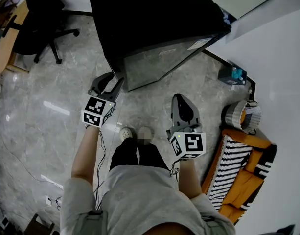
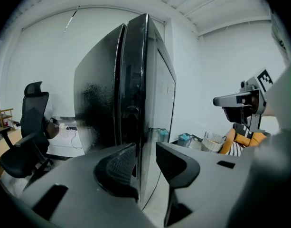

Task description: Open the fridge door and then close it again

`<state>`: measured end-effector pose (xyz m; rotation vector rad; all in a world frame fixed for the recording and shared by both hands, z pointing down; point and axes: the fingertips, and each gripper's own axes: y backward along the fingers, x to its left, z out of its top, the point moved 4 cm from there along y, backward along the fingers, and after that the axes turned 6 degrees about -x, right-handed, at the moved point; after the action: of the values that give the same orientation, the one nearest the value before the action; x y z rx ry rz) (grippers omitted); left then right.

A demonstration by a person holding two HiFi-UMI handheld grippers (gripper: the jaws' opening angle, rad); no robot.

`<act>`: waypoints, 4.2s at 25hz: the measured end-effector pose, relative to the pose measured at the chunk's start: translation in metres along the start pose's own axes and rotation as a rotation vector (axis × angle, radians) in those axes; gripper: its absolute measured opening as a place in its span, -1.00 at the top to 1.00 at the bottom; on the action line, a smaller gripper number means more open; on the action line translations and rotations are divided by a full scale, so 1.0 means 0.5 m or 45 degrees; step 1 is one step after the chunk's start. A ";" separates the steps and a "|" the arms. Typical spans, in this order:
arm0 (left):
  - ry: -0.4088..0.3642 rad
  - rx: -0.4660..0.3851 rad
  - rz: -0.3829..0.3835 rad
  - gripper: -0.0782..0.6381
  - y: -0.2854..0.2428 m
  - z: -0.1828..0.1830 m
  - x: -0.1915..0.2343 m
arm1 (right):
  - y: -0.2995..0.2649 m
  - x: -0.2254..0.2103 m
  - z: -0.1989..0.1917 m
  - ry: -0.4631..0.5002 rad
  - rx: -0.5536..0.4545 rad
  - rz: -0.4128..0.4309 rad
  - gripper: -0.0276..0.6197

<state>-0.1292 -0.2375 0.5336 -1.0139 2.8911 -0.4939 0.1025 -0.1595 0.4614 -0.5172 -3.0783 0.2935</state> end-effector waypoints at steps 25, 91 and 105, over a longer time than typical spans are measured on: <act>0.029 0.027 -0.007 0.60 0.031 -0.013 -0.077 | 0.045 -0.019 0.019 -0.005 -0.041 -0.045 0.83; 0.118 0.037 0.216 0.58 0.018 -0.007 -0.049 | 0.052 -0.053 0.054 0.002 -0.091 -0.030 0.83; 0.100 0.043 0.238 0.56 -0.005 0.001 -0.004 | 0.024 -0.057 0.055 0.003 -0.082 -0.027 0.83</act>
<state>-0.1261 -0.2383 0.5336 -0.7256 2.9956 -0.5799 0.1325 -0.1628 0.4330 -0.4862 -3.0979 0.1941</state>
